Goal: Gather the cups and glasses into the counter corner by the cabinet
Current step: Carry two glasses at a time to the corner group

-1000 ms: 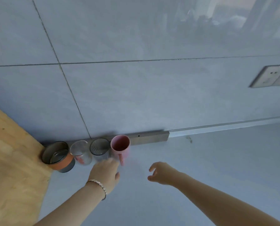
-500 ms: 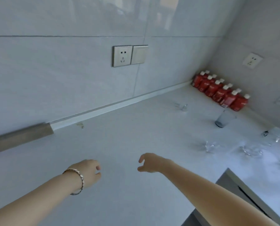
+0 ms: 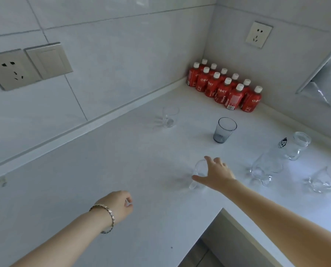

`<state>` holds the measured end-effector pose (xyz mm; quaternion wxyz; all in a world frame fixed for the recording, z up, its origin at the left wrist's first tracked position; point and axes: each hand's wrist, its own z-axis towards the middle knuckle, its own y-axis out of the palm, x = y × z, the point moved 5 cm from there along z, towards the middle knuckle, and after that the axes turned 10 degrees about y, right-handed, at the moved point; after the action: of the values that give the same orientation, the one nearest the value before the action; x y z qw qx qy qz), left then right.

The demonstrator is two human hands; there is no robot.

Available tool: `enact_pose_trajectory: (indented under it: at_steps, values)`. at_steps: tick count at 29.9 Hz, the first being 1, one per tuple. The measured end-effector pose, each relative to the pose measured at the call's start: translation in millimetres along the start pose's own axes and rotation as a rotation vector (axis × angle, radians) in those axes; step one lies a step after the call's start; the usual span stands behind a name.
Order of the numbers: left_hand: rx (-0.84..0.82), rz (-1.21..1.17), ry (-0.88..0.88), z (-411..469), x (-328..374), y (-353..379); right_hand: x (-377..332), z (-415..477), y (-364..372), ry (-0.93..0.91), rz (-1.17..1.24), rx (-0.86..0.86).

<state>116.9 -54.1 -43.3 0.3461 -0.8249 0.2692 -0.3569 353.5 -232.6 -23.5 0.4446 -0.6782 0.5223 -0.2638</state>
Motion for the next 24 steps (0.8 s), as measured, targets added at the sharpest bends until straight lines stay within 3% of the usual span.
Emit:
enact_pose_trajectory:
  at_steps: [3, 11, 16, 21, 24]
  values:
    - [-0.002, 0.002, -0.015, 18.2, 18.4, -2.7, 1.7, 18.8, 10.7, 0.014, 0.047, -0.071]
    - [0.014, 0.058, -0.026, 84.9, 52.6, -30.0, -10.2, 71.1, -13.0, -0.071, 0.083, -0.001]
    - [0.179, 0.062, -0.011, 162.2, 76.2, -70.7, -23.4, 100.9, -23.9, -0.145, 0.038, -0.023]
    - [0.392, -0.144, 0.003, 243.2, 103.1, -108.2, -22.2, 111.0, -16.2, -0.181, 0.041, 0.019]
    - [0.410, -0.188, -0.015, 300.6, 106.7, -117.5, -26.1, 127.5, -11.5, -0.201, 0.057, 0.004]
